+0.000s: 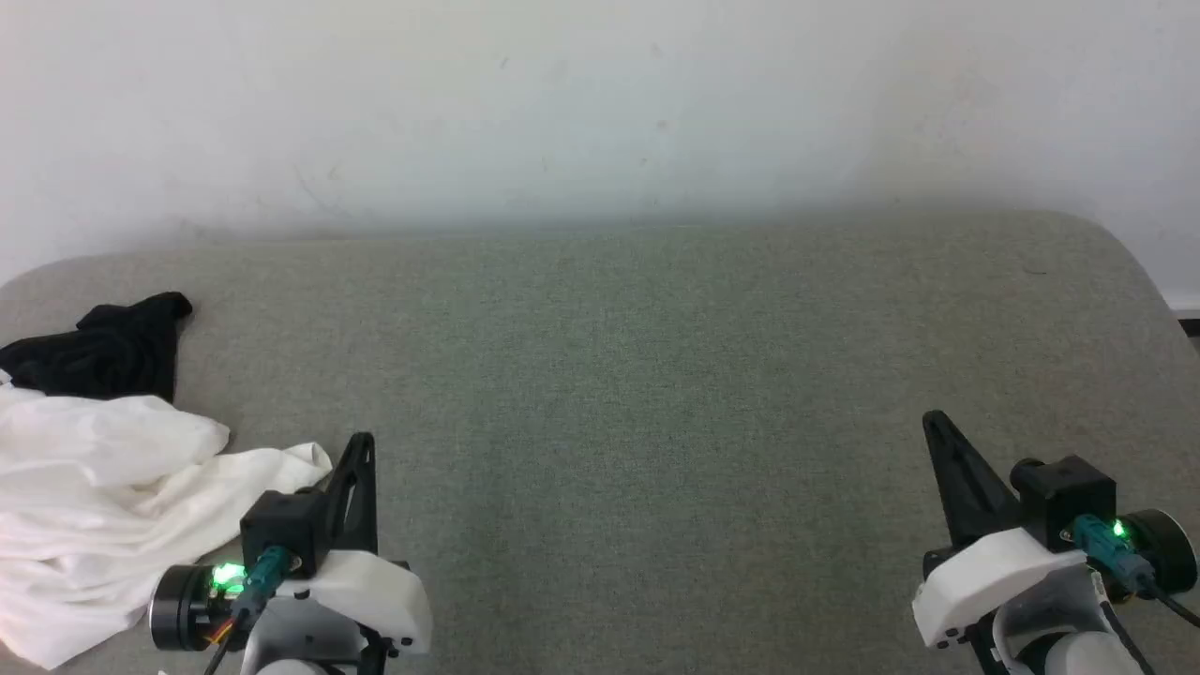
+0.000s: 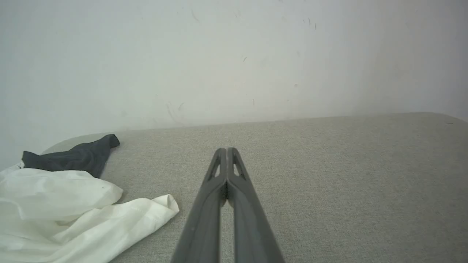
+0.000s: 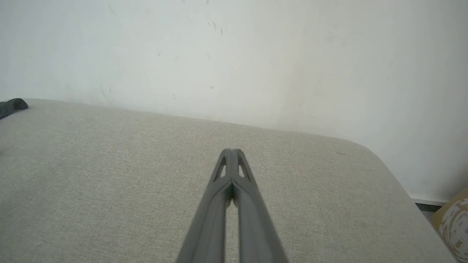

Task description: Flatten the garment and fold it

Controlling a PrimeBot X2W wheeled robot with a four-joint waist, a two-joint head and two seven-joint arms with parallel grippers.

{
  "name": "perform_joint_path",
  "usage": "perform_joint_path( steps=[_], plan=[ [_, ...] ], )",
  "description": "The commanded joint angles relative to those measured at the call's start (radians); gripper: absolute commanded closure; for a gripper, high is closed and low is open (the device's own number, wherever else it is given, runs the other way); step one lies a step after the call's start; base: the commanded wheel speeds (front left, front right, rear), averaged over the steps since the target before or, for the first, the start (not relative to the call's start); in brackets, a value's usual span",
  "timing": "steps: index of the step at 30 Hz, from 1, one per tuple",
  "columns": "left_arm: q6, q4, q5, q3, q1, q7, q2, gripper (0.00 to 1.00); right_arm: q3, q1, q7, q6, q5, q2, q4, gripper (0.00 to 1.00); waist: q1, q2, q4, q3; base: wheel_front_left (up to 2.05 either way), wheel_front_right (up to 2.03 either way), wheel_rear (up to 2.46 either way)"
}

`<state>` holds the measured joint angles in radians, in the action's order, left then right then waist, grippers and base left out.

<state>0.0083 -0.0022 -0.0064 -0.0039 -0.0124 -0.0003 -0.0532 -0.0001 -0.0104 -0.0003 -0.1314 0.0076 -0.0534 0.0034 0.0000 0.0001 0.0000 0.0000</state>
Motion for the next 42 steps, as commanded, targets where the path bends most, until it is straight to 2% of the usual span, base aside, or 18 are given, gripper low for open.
perform_joint_path(
  steps=[1, 32, 33, 42],
  plan=[
    [-0.008, 0.002, 0.006, 0.004, 0.012, 0.0, 0.003, 1.0, 0.0, 0.01, 0.0, 0.001, -0.008, 0.003, -0.003, 1.0, 0.0, -0.0001, 0.0, 0.0, 0.0, 0.0, 0.0],
    [-0.008, 0.002, 0.006, 0.004, 0.012, 0.0, 0.003, 1.0, 0.0, 0.01, 0.0, 0.001, -0.008, 0.003, -0.003, 1.0, 0.0, -0.0001, 0.0, 0.0, 0.0, 0.0, 0.0],
    [0.0, 0.0, 0.0, 0.0, 0.0, 0.0, 0.0, 0.0, 0.0, 0.0, 0.0, 0.0, 0.0, 0.0, 0.0, 0.0, 0.0, -0.0001, 0.0, 0.0, 0.0, 0.0, 0.0],
    [0.001, -0.003, -0.005, 0.0, -0.004, -0.009, 0.0, 0.0, -0.01, -0.003, -0.009, 0.0, 0.007, 0.0, 0.004, 0.0, 0.0, -0.0001, 0.0, 0.0, 0.0, 0.0, 0.0]
  ],
)
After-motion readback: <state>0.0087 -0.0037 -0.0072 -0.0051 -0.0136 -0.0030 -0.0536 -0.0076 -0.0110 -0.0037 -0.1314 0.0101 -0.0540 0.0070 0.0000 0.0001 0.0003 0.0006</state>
